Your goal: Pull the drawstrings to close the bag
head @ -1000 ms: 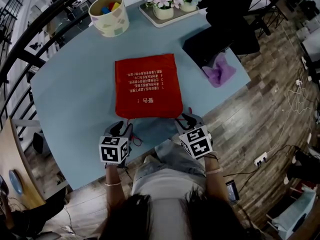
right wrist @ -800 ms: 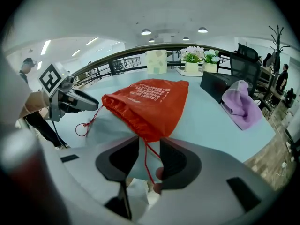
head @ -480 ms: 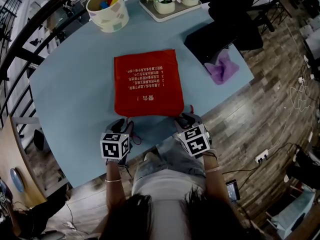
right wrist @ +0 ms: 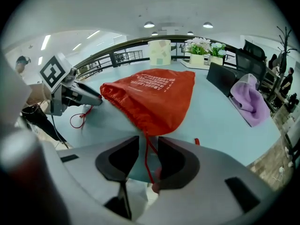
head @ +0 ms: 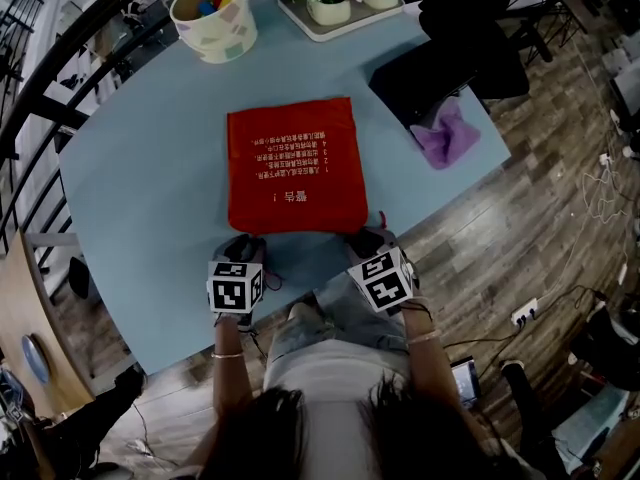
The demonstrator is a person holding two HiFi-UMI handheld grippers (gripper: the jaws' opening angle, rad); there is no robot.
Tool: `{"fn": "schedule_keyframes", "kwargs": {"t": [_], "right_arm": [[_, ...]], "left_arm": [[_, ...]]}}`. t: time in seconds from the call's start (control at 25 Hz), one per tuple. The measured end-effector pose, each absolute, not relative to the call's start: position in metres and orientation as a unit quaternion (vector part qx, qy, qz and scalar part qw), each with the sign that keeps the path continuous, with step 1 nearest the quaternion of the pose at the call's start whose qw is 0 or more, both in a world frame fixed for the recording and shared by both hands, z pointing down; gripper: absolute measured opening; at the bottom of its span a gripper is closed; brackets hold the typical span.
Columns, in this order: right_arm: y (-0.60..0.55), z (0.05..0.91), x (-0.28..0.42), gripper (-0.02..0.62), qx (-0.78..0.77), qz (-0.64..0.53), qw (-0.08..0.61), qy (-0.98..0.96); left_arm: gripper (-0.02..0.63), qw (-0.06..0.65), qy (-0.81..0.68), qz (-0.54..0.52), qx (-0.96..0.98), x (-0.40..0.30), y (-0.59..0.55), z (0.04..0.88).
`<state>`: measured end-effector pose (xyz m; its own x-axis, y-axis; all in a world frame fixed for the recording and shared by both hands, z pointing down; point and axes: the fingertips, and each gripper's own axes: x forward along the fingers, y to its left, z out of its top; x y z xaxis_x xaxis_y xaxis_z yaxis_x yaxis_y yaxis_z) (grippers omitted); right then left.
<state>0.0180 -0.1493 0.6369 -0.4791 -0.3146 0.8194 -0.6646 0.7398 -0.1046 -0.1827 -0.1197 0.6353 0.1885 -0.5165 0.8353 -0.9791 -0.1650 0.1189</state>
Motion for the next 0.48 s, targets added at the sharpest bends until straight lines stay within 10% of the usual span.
{"fn": "schedule_keyframes", "kwargs": {"t": [0.48], "right_arm": [[-0.1518, 0.6378, 0.0228, 0.068, 0.308, 0.195, 0.419, -0.832]], "left_arm": [[0.092, 0.313, -0.574, 0.332, 0.680, -0.1843, -0.1197, 0.6351]]}}
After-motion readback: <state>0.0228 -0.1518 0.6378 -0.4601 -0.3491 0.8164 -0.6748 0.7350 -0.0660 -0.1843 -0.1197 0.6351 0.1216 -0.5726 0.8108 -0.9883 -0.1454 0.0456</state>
